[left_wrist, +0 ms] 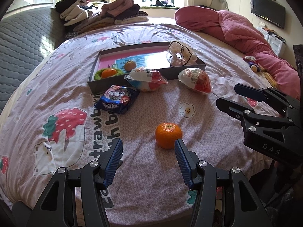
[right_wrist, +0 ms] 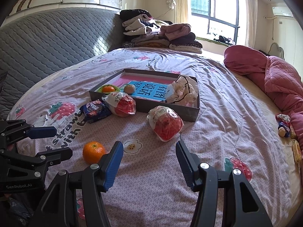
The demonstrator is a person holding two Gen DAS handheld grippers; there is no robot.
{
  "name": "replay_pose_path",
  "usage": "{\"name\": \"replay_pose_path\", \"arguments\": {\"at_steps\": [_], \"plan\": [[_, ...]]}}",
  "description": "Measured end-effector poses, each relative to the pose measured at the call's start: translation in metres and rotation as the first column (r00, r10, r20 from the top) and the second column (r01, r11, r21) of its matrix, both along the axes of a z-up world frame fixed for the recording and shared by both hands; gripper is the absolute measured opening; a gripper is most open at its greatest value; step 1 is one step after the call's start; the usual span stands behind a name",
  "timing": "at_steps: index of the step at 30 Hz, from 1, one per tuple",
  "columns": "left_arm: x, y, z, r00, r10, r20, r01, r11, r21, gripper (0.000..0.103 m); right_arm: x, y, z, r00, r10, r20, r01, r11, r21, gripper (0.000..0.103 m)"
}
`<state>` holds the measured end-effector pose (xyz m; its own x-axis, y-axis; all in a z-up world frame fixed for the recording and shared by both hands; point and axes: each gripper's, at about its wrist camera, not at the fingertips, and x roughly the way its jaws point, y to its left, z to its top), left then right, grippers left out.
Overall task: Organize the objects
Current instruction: 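Close the left tool on the orange while the right tool grasps the plastic-wrapped red egg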
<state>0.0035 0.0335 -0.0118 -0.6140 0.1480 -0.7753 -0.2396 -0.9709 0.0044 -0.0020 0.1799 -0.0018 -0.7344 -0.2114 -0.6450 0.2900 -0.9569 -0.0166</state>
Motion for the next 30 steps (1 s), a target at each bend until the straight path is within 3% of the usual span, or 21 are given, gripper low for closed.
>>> {"name": "replay_pose_path", "arguments": {"at_steps": [30], "plan": [[-0.019, 0.025, -0.026, 0.999, -0.023, 0.048, 0.022, 1.0, 0.014, 0.058, -0.028, 0.009, -0.018, 0.999, -0.011, 0.035, 0.011, 1.0, -0.01, 0.057]]}}
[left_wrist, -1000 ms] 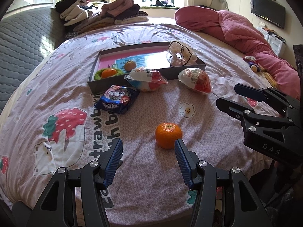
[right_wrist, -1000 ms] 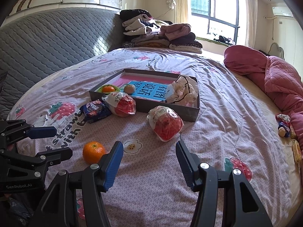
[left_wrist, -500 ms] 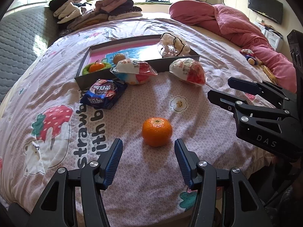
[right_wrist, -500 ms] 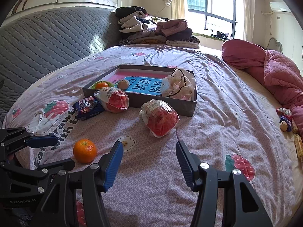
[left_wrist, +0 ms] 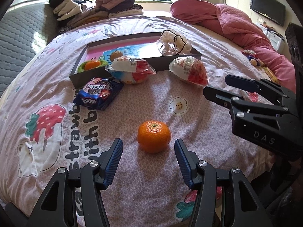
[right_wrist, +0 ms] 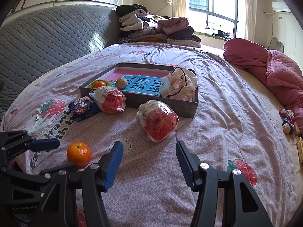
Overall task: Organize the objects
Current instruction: 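Close the left tool on the orange while the right tool grasps the plastic-wrapped red egg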
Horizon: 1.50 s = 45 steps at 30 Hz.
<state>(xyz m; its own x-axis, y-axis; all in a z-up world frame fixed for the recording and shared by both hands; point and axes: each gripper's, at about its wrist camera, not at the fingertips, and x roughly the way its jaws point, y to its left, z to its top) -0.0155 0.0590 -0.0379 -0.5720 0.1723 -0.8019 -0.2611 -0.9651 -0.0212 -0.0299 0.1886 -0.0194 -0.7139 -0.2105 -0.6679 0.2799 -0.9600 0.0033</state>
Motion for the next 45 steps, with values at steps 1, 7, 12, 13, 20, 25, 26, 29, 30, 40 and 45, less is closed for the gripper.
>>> {"name": "replay_pose_path", "arguments": {"at_steps": [1, 7, 12, 13, 20, 25, 26, 29, 30, 40, 45], "plan": [[-0.001, 0.001, -0.001, 1.0, 0.0, 0.003, 0.0, 1.0, 0.001, 0.058, -0.002, 0.0, 0.0, 1.0, 0.001, -0.002, -0.001, 1.0, 0.0, 0.057], [-0.008, 0.004, -0.007, 1.0, 0.005, 0.014, -0.005, 1.0, 0.006, 0.058, -0.019, 0.0, -0.001, 1.0, 0.01, -0.007, -0.01, 1.0, 0.023, 0.057], [-0.013, 0.005, -0.011, 1.0, 0.011, 0.018, -0.011, 1.0, 0.009, 0.058, -0.03, 0.001, -0.003, 1.0, 0.012, -0.002, -0.012, 1.0, 0.027, 0.057], [-0.014, 0.005, -0.011, 1.0, 0.011, 0.019, -0.012, 1.0, 0.009, 0.058, -0.031, 0.001, -0.003, 1.0, 0.015, -0.002, -0.015, 0.999, 0.029, 0.057], [-0.018, 0.007, -0.014, 1.0, 0.015, 0.019, -0.015, 1.0, 0.01, 0.058, -0.038, -0.003, -0.009, 0.999, 0.033, 0.007, -0.033, 0.998, 0.062, 0.057], [-0.021, 0.006, -0.017, 1.0, 0.024, 0.02, -0.024, 1.0, 0.012, 0.058, -0.045, -0.004, -0.014, 0.999, 0.048, 0.01, -0.049, 0.994, 0.097, 0.057], [-0.022, 0.006, -0.017, 0.999, 0.025, 0.021, -0.026, 1.0, 0.011, 0.058, -0.047, -0.005, -0.016, 0.999, 0.051, 0.007, -0.051, 0.993, 0.107, 0.057], [-0.024, 0.004, -0.018, 0.999, 0.029, 0.021, -0.029, 0.999, 0.016, 0.058, -0.054, -0.007, -0.02, 0.998, 0.062, 0.004, -0.062, 0.989, 0.135, 0.057], [-0.025, 0.004, -0.019, 0.999, 0.03, 0.022, -0.03, 0.999, 0.016, 0.058, -0.056, -0.007, -0.022, 0.998, 0.068, 0.005, -0.068, 0.988, 0.14, 0.057], [-0.031, -0.002, -0.018, 0.999, 0.046, 0.002, -0.046, 0.999, 0.025, 0.058, -0.08, -0.014, -0.029, 0.994, 0.096, 0.051, -0.102, 0.986, 0.13, 0.057], [-0.038, -0.005, -0.021, 0.998, 0.055, 0.01, -0.055, 0.998, 0.031, 0.058, -0.084, -0.01, -0.027, 0.993, 0.102, 0.053, -0.105, 0.992, 0.076, 0.057]]}}
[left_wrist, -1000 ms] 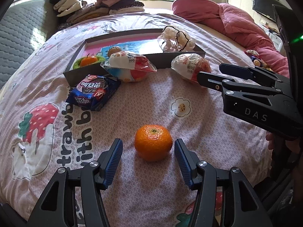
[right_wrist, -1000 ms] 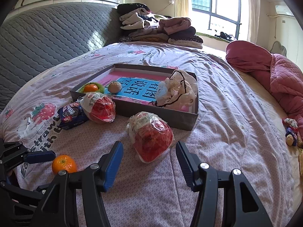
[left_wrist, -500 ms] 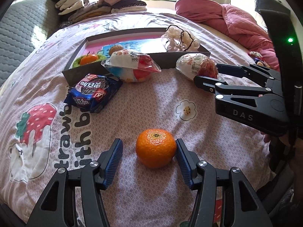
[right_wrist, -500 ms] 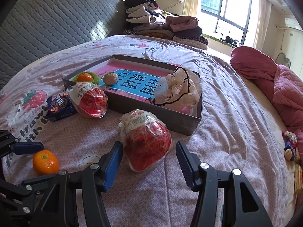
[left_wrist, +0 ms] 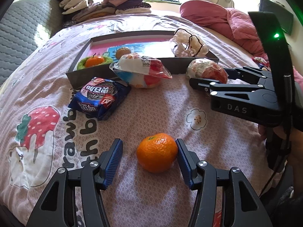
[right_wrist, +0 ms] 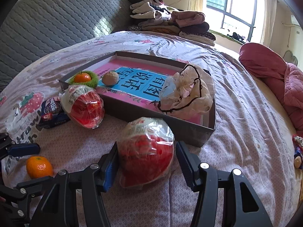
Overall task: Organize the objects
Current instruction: 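Close the left tool on the orange while the right tool grasps the plastic-wrapped red egg, then lift the orange with the left tool while the right tool lifts the wrapped egg toward the tray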
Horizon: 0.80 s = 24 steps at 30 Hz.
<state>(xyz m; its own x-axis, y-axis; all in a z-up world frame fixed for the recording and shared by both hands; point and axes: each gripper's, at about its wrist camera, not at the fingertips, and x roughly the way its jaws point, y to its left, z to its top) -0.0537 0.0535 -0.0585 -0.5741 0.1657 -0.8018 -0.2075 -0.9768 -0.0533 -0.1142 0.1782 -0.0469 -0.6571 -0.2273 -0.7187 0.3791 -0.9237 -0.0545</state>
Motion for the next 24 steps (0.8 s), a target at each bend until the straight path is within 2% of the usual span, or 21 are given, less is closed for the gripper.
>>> {"name": "replay_pose_path", "arguments": {"at_steps": [2, 4, 8, 19, 24], "plan": [[0.0, 0.0, -0.001, 1.0, -0.001, -0.001, 0.001, 1.0, 0.003, 0.058, -0.001, 0.0, 0.0, 1.0, 0.006, 0.008, -0.006, 1.0, -0.016, 0.052], [-0.001, 0.0, -0.003, 1.0, -0.006, 0.0, 0.006, 1.0, 0.003, 0.057, -0.001, 0.001, 0.0, 1.0, 0.004, 0.013, -0.004, 1.0, -0.022, 0.051], [0.0, 0.001, -0.002, 1.0, -0.023, -0.007, 0.023, 0.999, 0.031, 0.04, 0.001, 0.004, 0.003, 1.0, 0.0, 0.011, 0.001, 0.998, -0.068, 0.051], [0.002, -0.002, 0.004, 1.0, -0.025, -0.016, 0.026, 0.999, 0.04, 0.04, 0.012, 0.001, 0.013, 1.0, 0.025, -0.012, -0.026, 0.99, -0.138, 0.051], [0.004, -0.005, 0.011, 0.999, -0.021, -0.047, 0.022, 0.999, 0.026, 0.04, 0.012, 0.001, 0.016, 0.999, 0.03, -0.017, -0.032, 0.986, -0.163, 0.051]]}}
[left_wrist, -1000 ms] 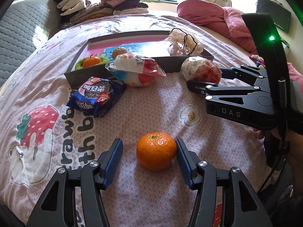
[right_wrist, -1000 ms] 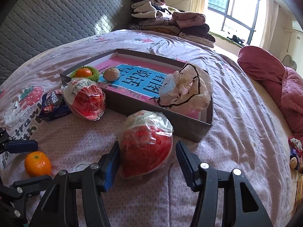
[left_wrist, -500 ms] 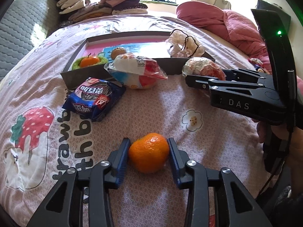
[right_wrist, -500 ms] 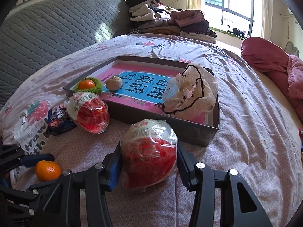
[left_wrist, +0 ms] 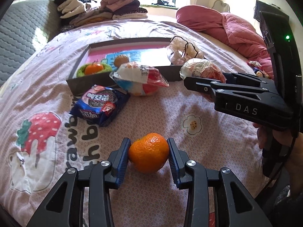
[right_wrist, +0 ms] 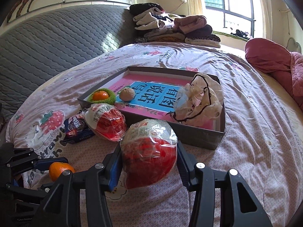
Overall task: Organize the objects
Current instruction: 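Lift the orange with the left tool while the right tool lifts the wrapped egg toward the tray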
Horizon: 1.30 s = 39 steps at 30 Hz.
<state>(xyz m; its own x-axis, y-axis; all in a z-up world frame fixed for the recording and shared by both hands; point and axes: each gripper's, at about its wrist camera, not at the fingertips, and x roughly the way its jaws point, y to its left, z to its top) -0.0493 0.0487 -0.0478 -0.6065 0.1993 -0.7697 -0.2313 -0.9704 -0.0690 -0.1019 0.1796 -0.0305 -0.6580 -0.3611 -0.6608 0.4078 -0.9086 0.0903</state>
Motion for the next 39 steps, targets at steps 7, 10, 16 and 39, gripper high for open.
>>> {"name": "replay_pose_path", "arguments": {"at_steps": [7, 10, 16, 39], "plan": [[0.002, -0.008, 0.009, 1.0, 0.012, -0.021, -0.012, 1.0, 0.008, 0.04, 0.003, 0.003, 0.004, 1.0, -0.008, -0.022, 0.008, 1.0, -0.016, 0.051], [0.001, -0.011, 0.015, 0.999, 0.019, -0.039, -0.019, 1.0, 0.007, 0.04, 0.004, 0.002, 0.007, 1.0, -0.006, -0.029, 0.005, 1.0, -0.019, 0.051], [-0.002, -0.016, 0.023, 0.998, 0.027, -0.062, -0.026, 1.0, 0.012, 0.04, 0.005, 0.003, 0.011, 0.999, -0.013, -0.045, 0.011, 1.0, -0.029, 0.051], [-0.036, -0.02, 0.045, 0.991, -0.004, -0.13, 0.005, 1.0, 0.009, 0.04, 0.004, 0.0, 0.013, 0.996, -0.037, -0.078, 0.035, 0.999, -0.027, 0.051]]}}
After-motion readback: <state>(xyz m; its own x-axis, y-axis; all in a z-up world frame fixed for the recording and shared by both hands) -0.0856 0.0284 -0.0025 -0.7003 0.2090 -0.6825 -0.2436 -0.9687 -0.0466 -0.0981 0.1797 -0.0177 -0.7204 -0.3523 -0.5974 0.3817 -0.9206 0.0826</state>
